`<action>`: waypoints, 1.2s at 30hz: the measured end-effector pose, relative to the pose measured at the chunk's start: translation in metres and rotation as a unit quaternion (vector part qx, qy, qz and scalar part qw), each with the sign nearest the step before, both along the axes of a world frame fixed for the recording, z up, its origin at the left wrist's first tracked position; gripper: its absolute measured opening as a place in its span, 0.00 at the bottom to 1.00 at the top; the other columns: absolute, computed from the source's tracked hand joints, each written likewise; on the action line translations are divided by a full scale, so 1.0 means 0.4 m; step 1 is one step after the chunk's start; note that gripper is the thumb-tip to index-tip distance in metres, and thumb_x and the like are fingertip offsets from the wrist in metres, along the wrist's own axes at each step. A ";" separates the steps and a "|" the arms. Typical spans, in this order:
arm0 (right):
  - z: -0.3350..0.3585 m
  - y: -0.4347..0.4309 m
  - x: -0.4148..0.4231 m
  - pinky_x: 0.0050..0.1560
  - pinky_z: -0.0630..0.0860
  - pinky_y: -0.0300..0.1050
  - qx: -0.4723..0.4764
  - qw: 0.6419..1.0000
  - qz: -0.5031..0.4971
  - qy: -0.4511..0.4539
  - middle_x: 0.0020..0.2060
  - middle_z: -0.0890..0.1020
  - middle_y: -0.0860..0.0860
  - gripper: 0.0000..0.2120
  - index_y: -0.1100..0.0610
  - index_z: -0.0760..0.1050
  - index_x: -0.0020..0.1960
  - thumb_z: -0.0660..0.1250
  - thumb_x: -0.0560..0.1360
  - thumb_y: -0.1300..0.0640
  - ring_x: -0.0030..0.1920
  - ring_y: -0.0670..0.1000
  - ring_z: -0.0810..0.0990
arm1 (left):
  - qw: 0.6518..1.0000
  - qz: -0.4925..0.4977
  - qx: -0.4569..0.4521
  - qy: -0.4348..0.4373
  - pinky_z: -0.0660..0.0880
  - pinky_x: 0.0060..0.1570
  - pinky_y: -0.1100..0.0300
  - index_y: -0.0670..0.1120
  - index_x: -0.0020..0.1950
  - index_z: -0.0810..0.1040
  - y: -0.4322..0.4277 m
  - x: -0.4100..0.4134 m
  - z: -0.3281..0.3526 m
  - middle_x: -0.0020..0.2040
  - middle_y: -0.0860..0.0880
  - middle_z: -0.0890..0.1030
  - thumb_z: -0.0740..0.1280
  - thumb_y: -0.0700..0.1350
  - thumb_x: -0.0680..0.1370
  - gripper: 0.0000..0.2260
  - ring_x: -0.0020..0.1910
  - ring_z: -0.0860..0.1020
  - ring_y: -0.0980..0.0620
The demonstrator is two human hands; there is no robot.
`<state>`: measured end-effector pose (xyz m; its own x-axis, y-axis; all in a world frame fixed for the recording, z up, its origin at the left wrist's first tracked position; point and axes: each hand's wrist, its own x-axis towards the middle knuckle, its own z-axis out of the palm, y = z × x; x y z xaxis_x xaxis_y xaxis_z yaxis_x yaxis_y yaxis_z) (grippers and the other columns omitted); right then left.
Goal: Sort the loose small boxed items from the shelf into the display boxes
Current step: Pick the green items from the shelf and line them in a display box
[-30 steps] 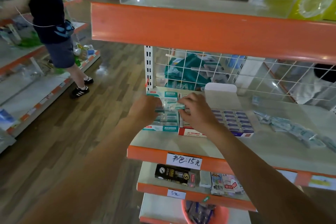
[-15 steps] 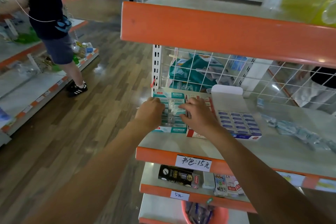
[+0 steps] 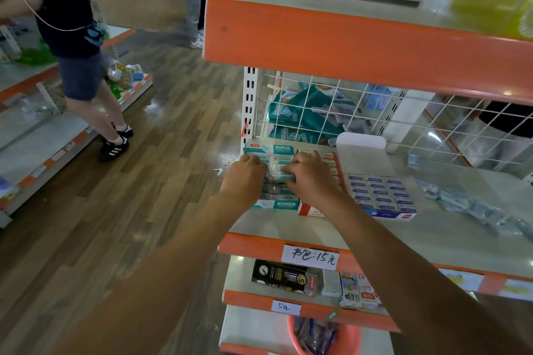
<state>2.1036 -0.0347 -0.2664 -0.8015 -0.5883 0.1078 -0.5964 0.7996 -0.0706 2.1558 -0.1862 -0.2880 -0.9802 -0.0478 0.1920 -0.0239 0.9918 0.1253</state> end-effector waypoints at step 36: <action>0.060 0.283 -0.013 0.72 0.55 0.63 -0.020 0.991 -0.125 0.040 0.74 0.64 0.50 0.25 0.46 0.60 0.74 0.59 0.79 0.43 0.75 0.55 0.57 | 0.999 -0.005 0.009 0.052 0.70 0.59 0.50 0.47 0.61 0.73 0.281 -0.066 0.109 0.59 0.46 0.74 0.58 0.52 0.80 0.14 0.60 0.70 0.47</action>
